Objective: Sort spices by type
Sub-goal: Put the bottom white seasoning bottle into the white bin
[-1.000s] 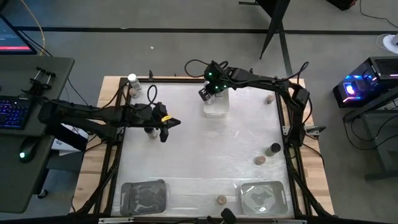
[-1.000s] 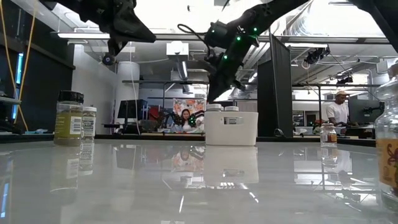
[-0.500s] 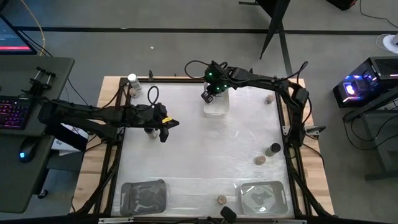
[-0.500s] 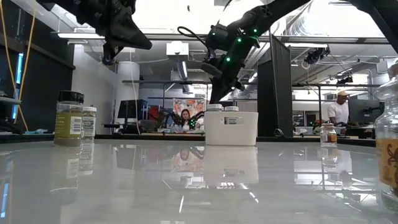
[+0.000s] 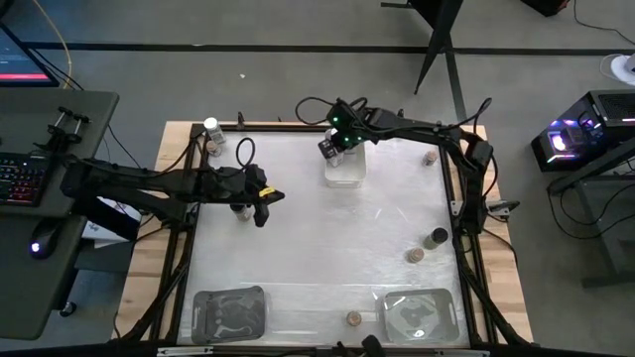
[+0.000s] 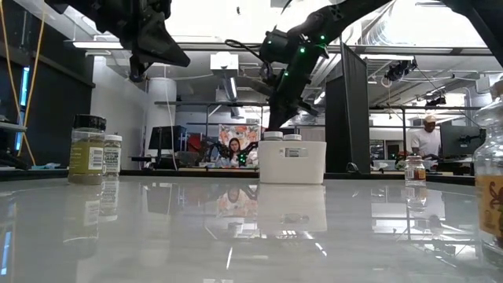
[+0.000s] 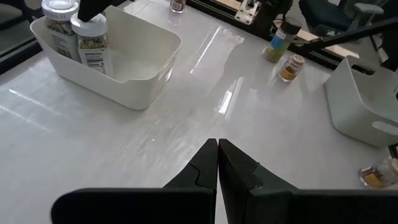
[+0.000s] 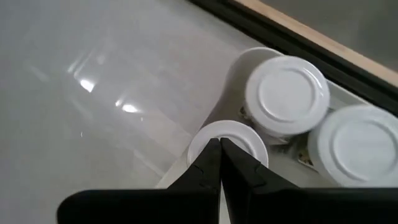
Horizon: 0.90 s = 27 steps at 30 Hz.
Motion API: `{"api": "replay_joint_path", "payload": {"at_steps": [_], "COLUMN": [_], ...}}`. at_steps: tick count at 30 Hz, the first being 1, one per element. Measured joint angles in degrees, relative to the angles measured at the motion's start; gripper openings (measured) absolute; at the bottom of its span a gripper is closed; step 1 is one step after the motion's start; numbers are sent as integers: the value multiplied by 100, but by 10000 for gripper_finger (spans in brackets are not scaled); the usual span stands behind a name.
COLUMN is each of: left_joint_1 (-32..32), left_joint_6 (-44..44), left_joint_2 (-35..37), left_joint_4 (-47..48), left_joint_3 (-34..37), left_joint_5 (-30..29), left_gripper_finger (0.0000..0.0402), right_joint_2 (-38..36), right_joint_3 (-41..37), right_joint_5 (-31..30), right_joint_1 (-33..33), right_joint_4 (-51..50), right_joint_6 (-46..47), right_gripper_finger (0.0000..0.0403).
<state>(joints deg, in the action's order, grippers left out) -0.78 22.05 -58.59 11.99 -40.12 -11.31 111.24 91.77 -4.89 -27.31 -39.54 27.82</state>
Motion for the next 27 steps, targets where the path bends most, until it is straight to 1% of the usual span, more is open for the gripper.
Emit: {"api": "replay_joint_path", "payload": {"at_steps": [5,8,10,14,17,19,23,25,27], "left_joint_1": [0,0,0,0,0,0,0,0,0], "left_joint_6": [-337,-508,-571,-578,-578,-573,-436,-370,-324], "left_joint_2": [0,0,0,0,0,0,0,0,0], "left_joint_4": [44,46,48,113,233,352,591,660,673], "left_joint_3": [0,0,0,0,0,-2,-2,-2,-2], "left_joint_5": [-2,-2,-2,-2,0,0,30,39,39], "left_gripper_finger": [0,0,0,0,0,0,0,0,0], "right_joint_2": [0,4,8,-13,-15,-27,-33,-33,-36], "right_joint_3": [0,-2,-7,40,238,388,596,586,446], "right_joint_5": [-422,-561,-571,-577,-497,-198,267,550,758], "right_joint_1": [50,44,44,91,125,168,381,505,628], "right_joint_4": [40,195,370,539,504,372,-505,-969,-1218], "right_joint_6": [1002,1480,1589,1454,1075,562,-780,-1302,-1717], "right_gripper_finger": [0,0,0,0,0,0,0,0,0]}}
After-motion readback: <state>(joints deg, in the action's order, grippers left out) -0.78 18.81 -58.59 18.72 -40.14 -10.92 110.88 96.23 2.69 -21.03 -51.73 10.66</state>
